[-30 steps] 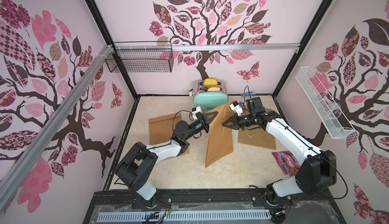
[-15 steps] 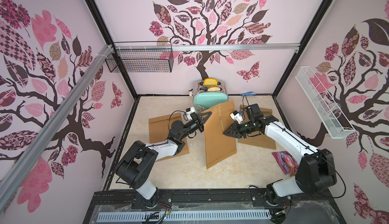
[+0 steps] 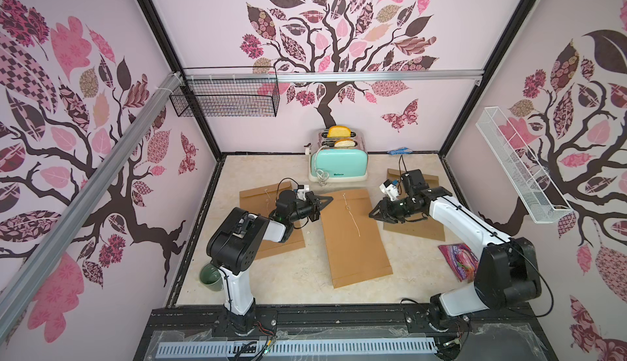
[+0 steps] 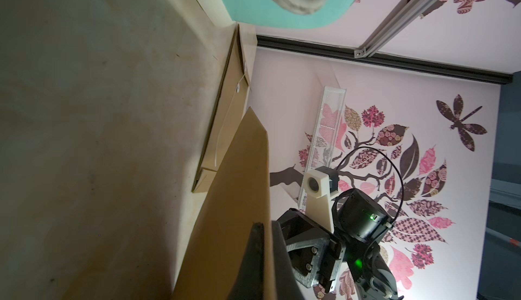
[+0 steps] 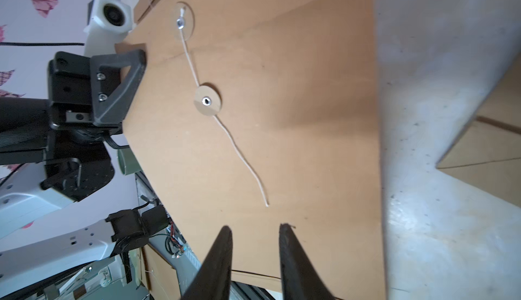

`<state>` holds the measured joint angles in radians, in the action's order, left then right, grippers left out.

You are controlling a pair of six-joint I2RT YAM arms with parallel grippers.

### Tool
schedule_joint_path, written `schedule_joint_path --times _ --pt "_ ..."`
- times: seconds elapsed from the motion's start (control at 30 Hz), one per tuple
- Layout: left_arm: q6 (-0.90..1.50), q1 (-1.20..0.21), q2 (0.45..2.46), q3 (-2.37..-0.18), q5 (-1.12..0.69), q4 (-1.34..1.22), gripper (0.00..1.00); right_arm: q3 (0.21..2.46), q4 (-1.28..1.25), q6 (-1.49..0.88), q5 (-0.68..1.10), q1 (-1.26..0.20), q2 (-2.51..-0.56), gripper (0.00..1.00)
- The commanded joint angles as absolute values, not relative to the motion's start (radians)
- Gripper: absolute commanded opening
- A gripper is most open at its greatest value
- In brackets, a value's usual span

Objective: Close the mouth of the file bag
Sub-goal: Place the file bag at the center of the board.

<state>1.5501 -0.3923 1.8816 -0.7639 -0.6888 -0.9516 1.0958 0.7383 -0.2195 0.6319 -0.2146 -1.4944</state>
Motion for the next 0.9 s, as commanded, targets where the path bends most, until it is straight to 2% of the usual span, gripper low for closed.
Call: schedule_joint_path --times 0.0,0.07,0.23,0.33,0.67,0.8,0.87 --pt "1.346 -0.374 1.900 -0.837 -0.763 -0.763 0.00 1.095 0.717 -0.175 0.563 -0.199 -1.532 0.33" --pt "1.269 -0.374 1.933 -0.882 -0.780 -0.674 0.00 1.093 0.710 -0.170 0.560 -0.199 -1.564 0.33" --pt "1.249 -0.363 2.047 -0.917 -0.799 -0.726 0.00 1.053 0.650 -0.194 0.549 -0.199 -1.623 0.36" --pt "1.110 -0.354 2.066 -0.973 -0.774 -0.543 0.00 1.029 0.624 -0.197 0.513 -0.200 -1.647 0.38" --pt "0.958 -0.345 2.141 -1.075 -0.739 -0.382 0.00 0.977 0.561 -0.214 0.517 -0.200 -1.730 0.38" --pt "0.950 -0.339 2.143 -1.057 -0.721 -0.387 0.08 0.974 0.556 -0.209 0.494 -0.199 -1.735 0.38" --pt "0.971 -0.330 2.144 -1.041 -0.714 -0.425 0.20 0.978 0.557 -0.210 0.499 -0.199 -1.736 0.38"
